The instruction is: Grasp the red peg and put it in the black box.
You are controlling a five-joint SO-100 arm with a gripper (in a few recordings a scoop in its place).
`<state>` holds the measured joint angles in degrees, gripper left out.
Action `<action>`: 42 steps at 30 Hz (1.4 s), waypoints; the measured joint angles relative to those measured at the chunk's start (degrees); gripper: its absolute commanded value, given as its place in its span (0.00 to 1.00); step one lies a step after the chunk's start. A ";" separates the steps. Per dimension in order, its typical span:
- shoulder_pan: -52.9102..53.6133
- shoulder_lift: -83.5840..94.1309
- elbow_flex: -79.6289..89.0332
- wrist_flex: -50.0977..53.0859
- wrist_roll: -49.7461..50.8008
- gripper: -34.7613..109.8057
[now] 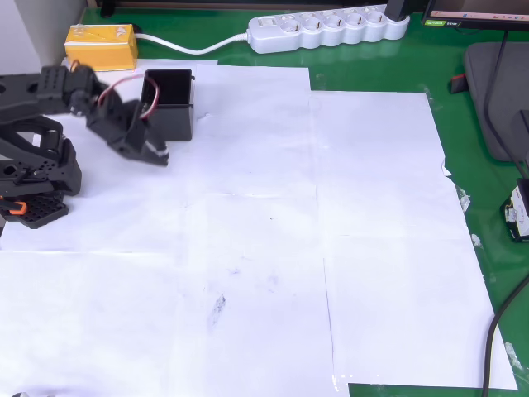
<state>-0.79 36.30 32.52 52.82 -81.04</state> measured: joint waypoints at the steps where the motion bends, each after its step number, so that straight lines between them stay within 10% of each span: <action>1: 0.53 -2.02 -3.25 -1.41 -0.79 0.24; 22: 1.23 -42.36 -31.20 16.70 -9.67 0.24; 42: 0.35 -43.68 -31.20 23.55 -6.59 0.26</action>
<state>-0.44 -7.38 1.32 76.38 -87.63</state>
